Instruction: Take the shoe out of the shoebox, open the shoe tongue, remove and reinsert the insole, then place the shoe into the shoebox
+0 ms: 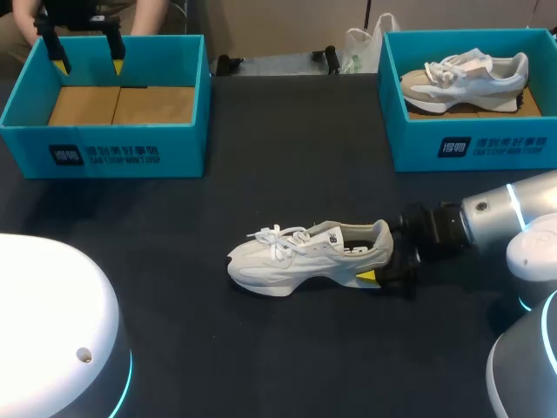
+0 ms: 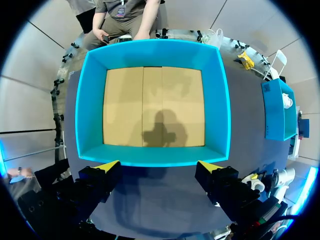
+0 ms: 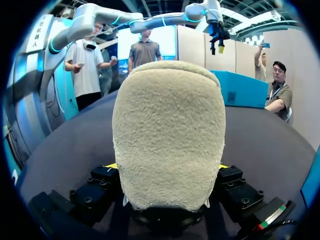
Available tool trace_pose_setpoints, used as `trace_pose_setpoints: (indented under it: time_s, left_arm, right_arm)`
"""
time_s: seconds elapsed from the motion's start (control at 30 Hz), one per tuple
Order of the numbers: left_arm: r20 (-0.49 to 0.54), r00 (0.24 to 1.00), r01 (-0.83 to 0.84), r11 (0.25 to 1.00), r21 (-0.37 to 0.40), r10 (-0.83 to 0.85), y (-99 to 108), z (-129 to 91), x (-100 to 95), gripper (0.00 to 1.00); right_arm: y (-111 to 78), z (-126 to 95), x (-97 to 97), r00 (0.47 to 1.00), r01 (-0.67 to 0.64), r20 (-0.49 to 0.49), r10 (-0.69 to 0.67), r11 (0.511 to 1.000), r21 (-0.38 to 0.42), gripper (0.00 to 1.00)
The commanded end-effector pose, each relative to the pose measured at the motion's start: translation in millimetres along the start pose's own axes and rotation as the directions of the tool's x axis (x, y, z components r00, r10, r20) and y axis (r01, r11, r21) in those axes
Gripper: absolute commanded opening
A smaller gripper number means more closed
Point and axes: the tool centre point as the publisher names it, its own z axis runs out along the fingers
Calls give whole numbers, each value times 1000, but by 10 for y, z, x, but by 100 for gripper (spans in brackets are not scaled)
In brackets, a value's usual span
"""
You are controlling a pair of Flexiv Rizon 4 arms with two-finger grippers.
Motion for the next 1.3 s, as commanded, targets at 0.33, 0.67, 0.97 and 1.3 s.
trace_pose_setpoints:
  time_s: [0.33,0.67,0.97,1.3]
  left_arm:
    - [44,998,43,999,13,-43,228,-55,271,100]
    - [45,995,87,996,11,-88,593,-63,685,100]
    - [77,993,88,996,-1,-87,1103,-27,1211,100]
    - [49,998,48,998,-28,-47,1589,111,1857,100]
  right_arm:
    - [-60,59,-22,1000,0,-3,0,1000,3,0]
    - [-60,59,-22,1000,0,-3,0,1000,3,0]
    - [-60,59,-22,1000,0,-3,0,1000,3,0]
    - [-60,59,-22,1000,0,-3,0,1000,3,0]
